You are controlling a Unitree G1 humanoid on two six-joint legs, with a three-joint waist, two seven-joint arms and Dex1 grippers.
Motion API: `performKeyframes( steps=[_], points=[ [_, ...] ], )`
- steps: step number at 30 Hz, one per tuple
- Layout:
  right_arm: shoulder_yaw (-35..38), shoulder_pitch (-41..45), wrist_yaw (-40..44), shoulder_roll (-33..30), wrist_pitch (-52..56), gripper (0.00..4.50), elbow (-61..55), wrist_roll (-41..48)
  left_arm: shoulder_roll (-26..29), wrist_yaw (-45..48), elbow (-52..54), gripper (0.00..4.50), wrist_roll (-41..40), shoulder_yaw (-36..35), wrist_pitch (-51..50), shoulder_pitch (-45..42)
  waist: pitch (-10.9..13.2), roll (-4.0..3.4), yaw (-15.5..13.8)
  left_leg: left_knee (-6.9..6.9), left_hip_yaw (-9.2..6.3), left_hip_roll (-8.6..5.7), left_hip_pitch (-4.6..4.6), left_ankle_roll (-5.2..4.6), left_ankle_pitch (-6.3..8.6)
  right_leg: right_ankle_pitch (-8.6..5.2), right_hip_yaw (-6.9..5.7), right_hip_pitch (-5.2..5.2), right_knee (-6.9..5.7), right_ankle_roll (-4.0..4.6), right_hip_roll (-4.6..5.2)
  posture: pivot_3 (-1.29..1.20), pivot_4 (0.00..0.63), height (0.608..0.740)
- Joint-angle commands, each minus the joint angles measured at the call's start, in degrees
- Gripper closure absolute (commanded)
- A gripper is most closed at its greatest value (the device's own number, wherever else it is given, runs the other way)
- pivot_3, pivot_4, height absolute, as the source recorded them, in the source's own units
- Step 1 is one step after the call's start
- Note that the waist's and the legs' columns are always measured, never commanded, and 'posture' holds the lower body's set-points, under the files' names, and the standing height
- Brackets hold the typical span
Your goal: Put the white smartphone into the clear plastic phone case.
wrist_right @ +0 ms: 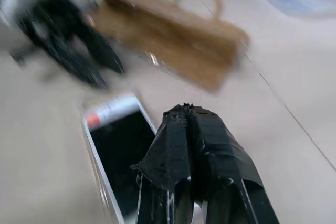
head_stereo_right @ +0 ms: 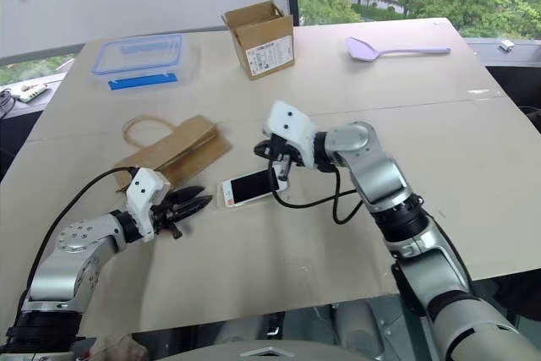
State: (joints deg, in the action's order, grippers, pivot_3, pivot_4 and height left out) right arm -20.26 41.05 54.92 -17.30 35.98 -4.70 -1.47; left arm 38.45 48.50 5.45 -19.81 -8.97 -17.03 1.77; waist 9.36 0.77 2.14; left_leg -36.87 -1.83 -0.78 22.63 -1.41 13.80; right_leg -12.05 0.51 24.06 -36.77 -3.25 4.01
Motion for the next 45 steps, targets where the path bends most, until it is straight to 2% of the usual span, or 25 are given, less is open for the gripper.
performKeyframes(
  steps=[1,9,14,24,33,40,45],
  points=[
    [-2.83,-2.31,-1.77,-3.24,-2.48,4.5,-0.75,-2.88,-0.47,0.43,-0.5,3.04,0.46,1.48,-0.3,-0.11,0.0,0.0,-0.05,0.0,0.0,0.0,0.0,0.0,0.0,0.0,0.0,0.0,0.0,0.0,0.0,0.0,0.15,0.74],
    [-7.95,-2.61,-2.49,-3.98,-5.53,4.5,1.79,-5.62,-0.44,0.82,-1.13,3.04,0.79,1.55,0.01,-0.66,0.03,-0.04,-0.27,-0.11,-0.07,0.0,0.0,-0.01,0.0,0.0,-0.08,-0.09,0.0,-0.02,-0.03,0.0,0.15,0.74],
    [-9.48,-2.78,-0.23,-2.99,-5.12,4.5,0.31,-4.03,-0.5,0.96,-0.73,3.04,0.65,1.39,0.06,-0.28,0.02,-0.04,-0.24,-0.18,-0.09,0.01,0.0,-0.01,0.0,0.0,-0.11,-0.14,0.01,-0.02,-0.03,0.0,0.15,0.74],
    [-9.23,-3.13,3.92,-2.66,-6.26,4.5,1.39,-0.9,-1.14,1.94,0.08,3.04,1.18,3.44,1.11,-1.24,0.02,-0.04,-0.24,-0.19,-0.15,0.02,0.0,-0.01,0.0,0.0,-0.16,-0.17,0.01,-0.02,-0.03,0.0,0.15,0.74],
    [-7.2,-5.58,5.83,-6.93,-7.18,4.5,-0.53,-0.48,-3.09,3.86,0.44,3.04,2.78,8.16,1.85,-4.71,0.03,-0.04,-1.96,-0.26,-0.23,-0.01,0.01,-0.01,0.0,-0.01,-0.3,-0.3,0.08,-0.02,0.01,0.0,0.15,0.74],
    [-4.78,-9.94,6.23,-12.15,-5.99,4.5,-6.41,0.68,-5.57,6.39,-0.79,3.04,4.41,12.68,3.1,-8.9,0.04,-0.07,-3.69,-0.37,-0.36,-0.07,0.17,-0.02,0.0,-0.03,-0.48,-0.38,0.25,0.01,0.05,0.0,0.15,0.74],
    [-2.9,-11.58,5.74,-13.82,-4.28,4.5,-10.58,2.01,-7.45,8.19,-1.0,3.04,5.13,15.18,3.29,-11.98,0.04,-0.07,-3.73,-0.4,-0.35,-0.09,0.25,-0.03,0.01,-0.02,-0.53,-0.41,0.37,0.0,0.06,0.0,0.15,0.74]
  ],
)
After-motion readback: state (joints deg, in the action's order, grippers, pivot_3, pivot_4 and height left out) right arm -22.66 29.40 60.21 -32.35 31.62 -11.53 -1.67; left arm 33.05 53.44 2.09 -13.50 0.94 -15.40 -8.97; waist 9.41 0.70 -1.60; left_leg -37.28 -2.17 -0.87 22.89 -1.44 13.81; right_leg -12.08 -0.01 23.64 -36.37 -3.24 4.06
